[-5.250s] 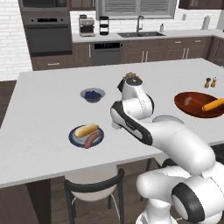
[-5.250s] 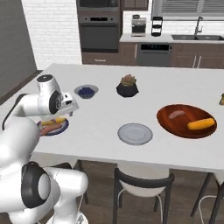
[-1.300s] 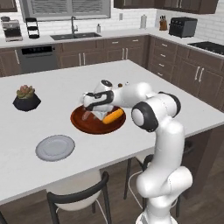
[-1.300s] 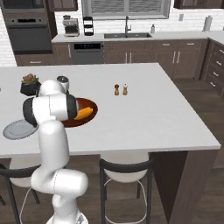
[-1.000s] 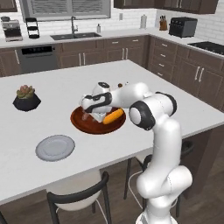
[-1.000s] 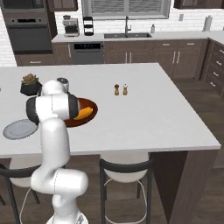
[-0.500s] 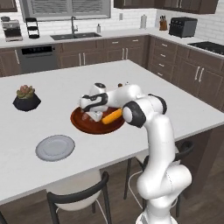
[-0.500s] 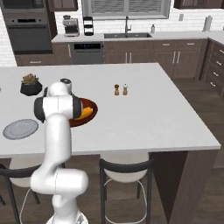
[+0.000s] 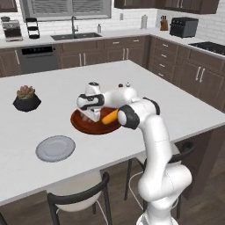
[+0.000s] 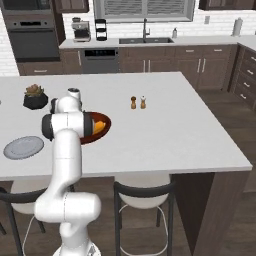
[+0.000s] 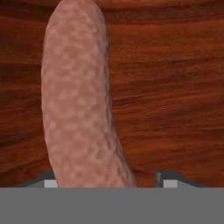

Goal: Place one bun and one sausage from the bowl on each plate.

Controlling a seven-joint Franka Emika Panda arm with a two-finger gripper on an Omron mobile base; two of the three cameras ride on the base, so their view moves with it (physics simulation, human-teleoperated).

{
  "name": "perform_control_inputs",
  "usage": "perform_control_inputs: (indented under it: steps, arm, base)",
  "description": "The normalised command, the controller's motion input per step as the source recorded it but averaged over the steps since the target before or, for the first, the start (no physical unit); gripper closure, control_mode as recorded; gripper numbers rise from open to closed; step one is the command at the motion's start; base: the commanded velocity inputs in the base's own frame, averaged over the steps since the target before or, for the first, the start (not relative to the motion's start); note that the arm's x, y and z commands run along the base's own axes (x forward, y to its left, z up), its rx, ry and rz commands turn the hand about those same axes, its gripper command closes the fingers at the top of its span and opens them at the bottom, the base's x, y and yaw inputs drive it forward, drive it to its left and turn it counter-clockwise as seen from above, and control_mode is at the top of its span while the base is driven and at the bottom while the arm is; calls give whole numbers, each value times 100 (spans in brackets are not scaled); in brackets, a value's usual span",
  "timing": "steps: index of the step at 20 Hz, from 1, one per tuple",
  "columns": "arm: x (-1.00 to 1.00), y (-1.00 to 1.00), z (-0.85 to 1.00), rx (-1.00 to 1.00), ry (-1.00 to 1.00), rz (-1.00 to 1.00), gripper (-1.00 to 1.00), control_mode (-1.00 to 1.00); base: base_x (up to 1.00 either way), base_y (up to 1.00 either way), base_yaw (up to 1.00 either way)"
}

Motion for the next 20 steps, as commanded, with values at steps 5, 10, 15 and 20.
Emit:
perform_control_inputs:
  steps: [5,10,15,20]
  arm:
    - [-19,-17,-3,0,0,0,100,-100]
    - [-99,-24,73,3,-27,3,100,-100]
    - [-100,86,100,-5,-14,23,100,-100]
    - [-100,93,79,-11,0,29,100,-100]
  base:
    - [0,0,0]
    - [0,0,0]
    - [0,0,0]
    - [0,0,0]
